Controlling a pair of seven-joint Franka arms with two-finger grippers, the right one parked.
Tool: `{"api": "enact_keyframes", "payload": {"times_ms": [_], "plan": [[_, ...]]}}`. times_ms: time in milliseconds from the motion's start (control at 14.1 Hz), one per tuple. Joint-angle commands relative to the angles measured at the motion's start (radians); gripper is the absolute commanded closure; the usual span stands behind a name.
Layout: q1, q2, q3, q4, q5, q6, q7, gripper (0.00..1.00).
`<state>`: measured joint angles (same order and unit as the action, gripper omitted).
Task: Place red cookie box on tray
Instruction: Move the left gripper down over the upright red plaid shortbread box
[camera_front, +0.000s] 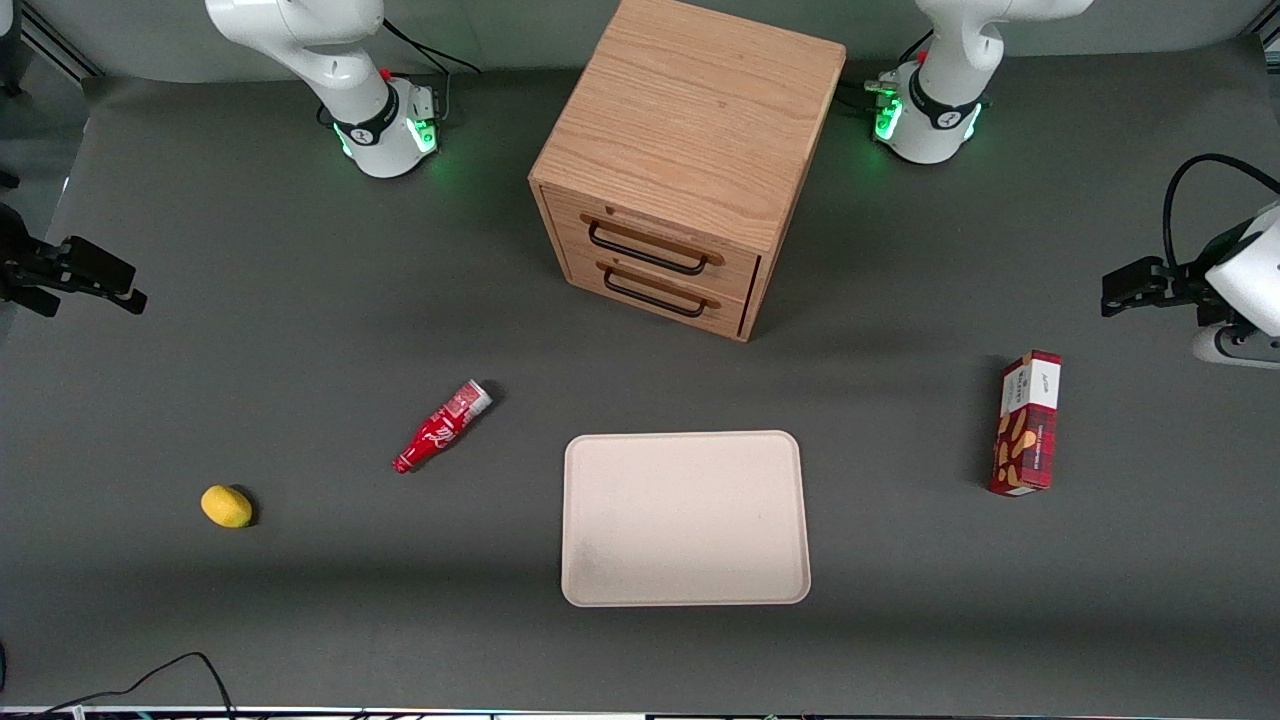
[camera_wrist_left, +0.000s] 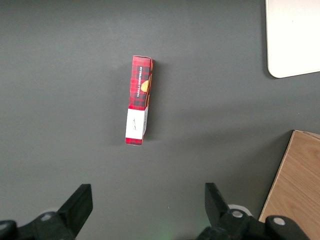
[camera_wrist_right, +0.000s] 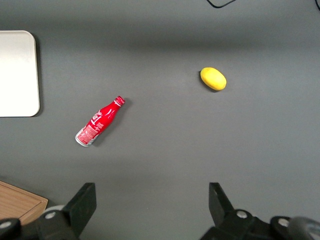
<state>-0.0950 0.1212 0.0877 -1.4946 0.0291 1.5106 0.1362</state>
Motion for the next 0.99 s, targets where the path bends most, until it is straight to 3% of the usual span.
{"api": "enact_keyframes", "payload": {"times_ms": [0,425,921], "plan": [[0.009,0.014,-0.009,0.030,0.014,-0.015,0.005,0.00],[0.009,0.049,-0.009,0.007,0.015,0.034,0.006,0.00],[0.041,0.046,0.000,-0.254,0.015,0.368,0.089,0.00]]}}
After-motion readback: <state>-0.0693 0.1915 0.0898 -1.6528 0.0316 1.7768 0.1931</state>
